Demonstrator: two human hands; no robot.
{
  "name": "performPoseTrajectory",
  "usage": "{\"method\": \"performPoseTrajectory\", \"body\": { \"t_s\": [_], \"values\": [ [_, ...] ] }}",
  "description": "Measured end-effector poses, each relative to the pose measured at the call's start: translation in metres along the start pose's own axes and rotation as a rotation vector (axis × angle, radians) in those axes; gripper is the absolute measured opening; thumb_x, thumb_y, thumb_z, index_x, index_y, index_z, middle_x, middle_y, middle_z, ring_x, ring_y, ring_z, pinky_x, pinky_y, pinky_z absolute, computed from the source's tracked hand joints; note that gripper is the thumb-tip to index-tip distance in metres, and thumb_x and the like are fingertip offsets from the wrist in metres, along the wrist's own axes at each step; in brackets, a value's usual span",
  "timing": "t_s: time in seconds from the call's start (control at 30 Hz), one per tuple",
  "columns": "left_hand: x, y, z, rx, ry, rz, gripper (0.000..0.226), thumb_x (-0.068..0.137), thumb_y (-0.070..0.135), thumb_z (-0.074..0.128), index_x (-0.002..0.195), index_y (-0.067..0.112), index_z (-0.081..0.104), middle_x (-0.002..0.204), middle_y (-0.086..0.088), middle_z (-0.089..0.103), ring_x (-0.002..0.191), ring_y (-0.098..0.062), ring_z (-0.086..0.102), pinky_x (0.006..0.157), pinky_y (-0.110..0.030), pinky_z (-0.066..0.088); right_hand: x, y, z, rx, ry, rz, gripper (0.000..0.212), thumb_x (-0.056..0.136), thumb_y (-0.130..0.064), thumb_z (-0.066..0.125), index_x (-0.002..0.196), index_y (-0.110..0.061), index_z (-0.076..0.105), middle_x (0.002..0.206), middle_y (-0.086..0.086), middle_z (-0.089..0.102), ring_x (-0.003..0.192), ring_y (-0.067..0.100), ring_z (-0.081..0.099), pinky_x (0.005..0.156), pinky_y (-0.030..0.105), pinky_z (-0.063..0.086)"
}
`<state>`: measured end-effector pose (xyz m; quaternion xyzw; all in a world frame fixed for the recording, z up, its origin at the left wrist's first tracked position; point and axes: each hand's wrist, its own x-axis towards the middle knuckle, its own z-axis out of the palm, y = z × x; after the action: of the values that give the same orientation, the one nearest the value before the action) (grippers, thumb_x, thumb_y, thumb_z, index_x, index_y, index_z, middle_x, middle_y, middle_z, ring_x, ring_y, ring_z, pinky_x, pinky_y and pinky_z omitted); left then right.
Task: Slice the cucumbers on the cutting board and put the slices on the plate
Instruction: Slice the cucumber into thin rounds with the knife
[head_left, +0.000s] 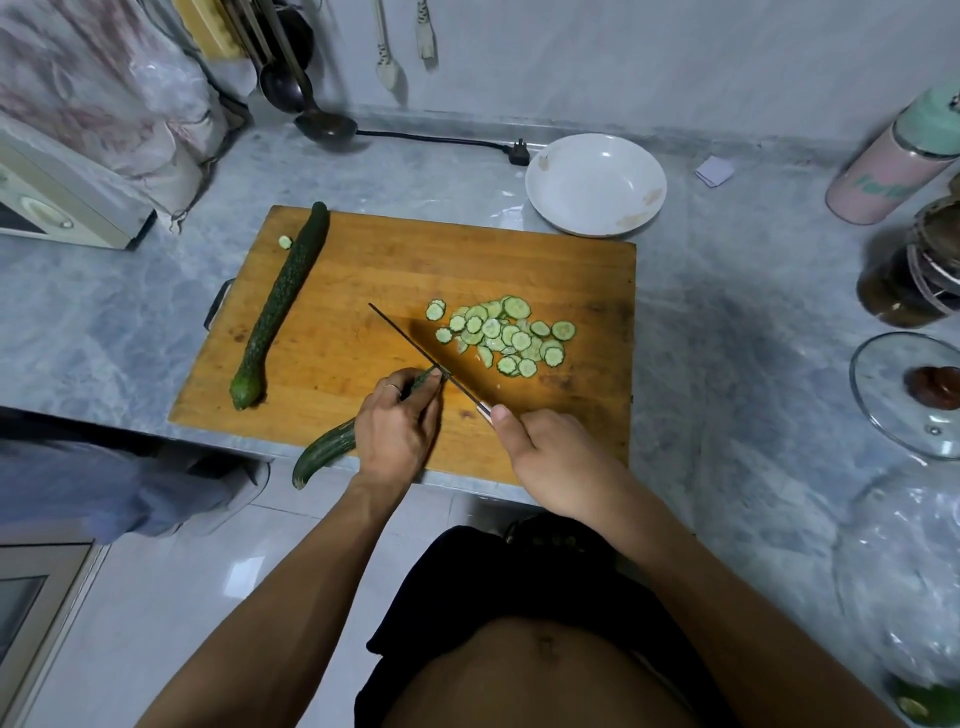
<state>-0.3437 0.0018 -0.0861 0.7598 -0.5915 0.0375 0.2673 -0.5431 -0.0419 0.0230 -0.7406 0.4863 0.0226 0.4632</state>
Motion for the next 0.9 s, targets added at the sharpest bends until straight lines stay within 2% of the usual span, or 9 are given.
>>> {"method": "performPoseTrajectory", "body": {
  "t_s": [0.1, 0.2, 0.3, 0.5, 0.6, 0.7, 0.8, 0.9],
  "values": [
    [0.000, -0.002, 0.002, 0.015, -0.007, 0.018, 0.019, 0.089, 0.020, 0.066, 0.105, 0.018, 0.076, 0.104, -0.008, 0.069, 0.088, -0.029, 0.064, 0.060, -0.030, 0.049, 0.007, -0.003, 0.006, -0.017, 0.004, 0.007, 0.057, 0.103, -0.056, 0.020, 0.066, -0.020, 0.044, 0.078, 0.006, 0.050, 0.071, 0.018, 0.051, 0.057, 0.032, 0.034],
    [0.000, -0.003, 0.003, 0.017, -0.009, 0.014, 0.017, 0.090, 0.021, 0.064, 0.101, 0.017, 0.077, 0.103, -0.008, 0.069, 0.087, -0.030, 0.064, 0.057, -0.031, 0.050, 0.010, -0.005, 0.014, -0.024, 0.012, 0.002, 0.054, 0.104, -0.053, 0.020, 0.072, -0.018, 0.048, 0.090, 0.011, 0.058, 0.087, 0.025, 0.056, 0.072, 0.037, 0.045],
    [-0.001, -0.003, 0.002, -0.003, -0.005, 0.018, 0.021, 0.092, 0.025, 0.060, 0.102, 0.017, 0.077, 0.105, -0.008, 0.069, 0.087, -0.029, 0.065, 0.057, -0.031, 0.052, 0.009, -0.005, 0.016, -0.013, 0.026, 0.003, 0.053, 0.104, -0.052, 0.020, 0.084, -0.015, 0.053, 0.099, 0.013, 0.060, 0.099, 0.026, 0.055, 0.084, 0.041, 0.047],
    [0.001, 0.001, -0.003, -0.036, 0.012, 0.012, 0.018, 0.086, 0.018, 0.067, 0.100, 0.014, 0.078, 0.103, -0.009, 0.072, 0.082, -0.030, 0.068, 0.057, -0.033, 0.055, 0.008, 0.000, 0.012, -0.022, 0.026, -0.043, 0.052, 0.105, -0.052, 0.021, 0.068, -0.023, 0.046, 0.081, 0.007, 0.056, 0.082, 0.022, 0.052, 0.070, 0.033, 0.038],
    [0.002, 0.001, -0.004, -0.043, 0.009, 0.006, 0.018, 0.086, 0.018, 0.068, 0.100, 0.013, 0.078, 0.102, -0.010, 0.072, 0.082, -0.029, 0.068, 0.059, -0.033, 0.055, -0.001, 0.001, 0.006, -0.035, 0.026, -0.057, 0.055, 0.105, -0.051, 0.021, 0.069, -0.021, 0.050, 0.078, 0.005, 0.059, 0.075, 0.017, 0.055, 0.068, 0.036, 0.042],
    [0.002, 0.001, -0.004, -0.037, 0.011, 0.010, 0.018, 0.086, 0.017, 0.067, 0.100, 0.012, 0.077, 0.102, -0.010, 0.071, 0.082, -0.030, 0.068, 0.060, -0.033, 0.055, -0.010, 0.004, 0.004, -0.040, 0.040, -0.065, 0.055, 0.103, -0.054, 0.021, 0.068, -0.022, 0.048, 0.079, 0.005, 0.058, 0.078, 0.021, 0.056, 0.071, 0.039, 0.046],
    [0.001, 0.000, -0.004, -0.023, 0.003, 0.012, 0.019, 0.086, 0.020, 0.065, 0.098, 0.012, 0.078, 0.103, -0.011, 0.071, 0.085, -0.030, 0.068, 0.060, -0.034, 0.056, -0.014, 0.007, 0.009, -0.048, 0.036, -0.052, 0.053, 0.102, -0.057, 0.020, 0.068, -0.025, 0.044, 0.083, 0.005, 0.057, 0.081, 0.021, 0.055, 0.069, 0.037, 0.041],
    [0.001, 0.001, -0.004, -0.029, -0.001, 0.010, 0.019, 0.086, 0.020, 0.065, 0.097, 0.011, 0.078, 0.104, -0.011, 0.071, 0.085, -0.030, 0.069, 0.061, -0.034, 0.055, -0.015, 0.003, 0.007, -0.026, 0.020, -0.066, 0.054, 0.104, -0.054, 0.020, 0.067, -0.023, 0.046, 0.076, 0.004, 0.056, 0.074, 0.016, 0.053, 0.066, 0.035, 0.038]
  ]
}}
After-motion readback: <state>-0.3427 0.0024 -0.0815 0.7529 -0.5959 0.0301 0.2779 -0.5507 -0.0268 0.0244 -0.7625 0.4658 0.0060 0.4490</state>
